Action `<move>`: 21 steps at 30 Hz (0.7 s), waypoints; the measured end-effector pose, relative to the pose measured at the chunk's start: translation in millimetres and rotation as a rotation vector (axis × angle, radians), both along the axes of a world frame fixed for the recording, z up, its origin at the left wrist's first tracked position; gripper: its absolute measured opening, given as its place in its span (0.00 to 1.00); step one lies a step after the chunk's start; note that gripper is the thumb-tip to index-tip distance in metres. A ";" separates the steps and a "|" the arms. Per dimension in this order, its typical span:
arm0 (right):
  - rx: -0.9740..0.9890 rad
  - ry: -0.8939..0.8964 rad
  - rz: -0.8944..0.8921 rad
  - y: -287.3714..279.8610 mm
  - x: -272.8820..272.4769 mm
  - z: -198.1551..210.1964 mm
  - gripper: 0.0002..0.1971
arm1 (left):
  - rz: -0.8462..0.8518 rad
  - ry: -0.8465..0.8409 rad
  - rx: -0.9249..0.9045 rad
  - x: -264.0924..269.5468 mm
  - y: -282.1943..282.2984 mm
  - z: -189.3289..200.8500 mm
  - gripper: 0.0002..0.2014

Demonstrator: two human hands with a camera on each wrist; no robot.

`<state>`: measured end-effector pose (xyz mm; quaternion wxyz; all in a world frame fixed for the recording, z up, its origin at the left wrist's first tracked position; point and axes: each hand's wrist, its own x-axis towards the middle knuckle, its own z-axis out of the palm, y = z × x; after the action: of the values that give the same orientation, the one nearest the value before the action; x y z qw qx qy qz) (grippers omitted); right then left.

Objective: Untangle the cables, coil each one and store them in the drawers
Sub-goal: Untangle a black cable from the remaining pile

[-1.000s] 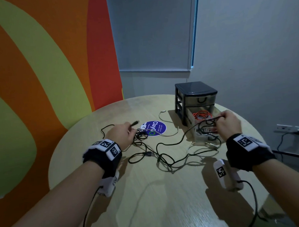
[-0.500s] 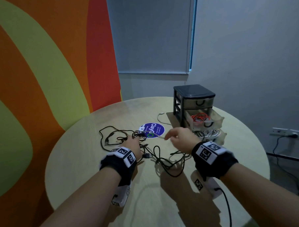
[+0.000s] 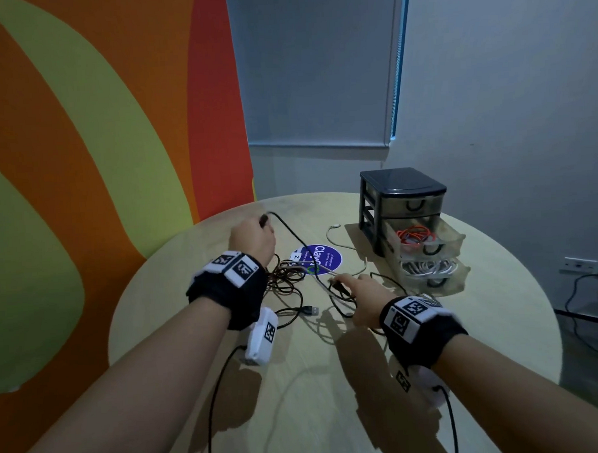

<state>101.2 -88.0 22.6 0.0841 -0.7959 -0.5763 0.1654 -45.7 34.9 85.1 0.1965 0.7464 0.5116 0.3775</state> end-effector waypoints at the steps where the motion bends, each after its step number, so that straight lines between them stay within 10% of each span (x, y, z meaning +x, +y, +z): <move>1: 0.004 -0.016 -0.019 0.7 1.3 -0.2 0.30 | 0.015 -0.079 0.029 -0.3 -0.3 5.9 0.15; 13: 0.142 0.009 -0.187 1.6 37.1 -10.0 0.14 | 0.283 -0.579 0.175 -18.1 7.7 24.1 0.12; 21: 0.530 0.185 -0.071 10.6 7.3 29.5 0.25 | -0.103 -0.677 0.262 5.3 -5.0 30.6 0.08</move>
<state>108.5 -77.4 52.1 0.3474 -0.7474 -0.5610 0.0777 -40.4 30.0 115.7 0.2762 0.6227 0.3270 0.6550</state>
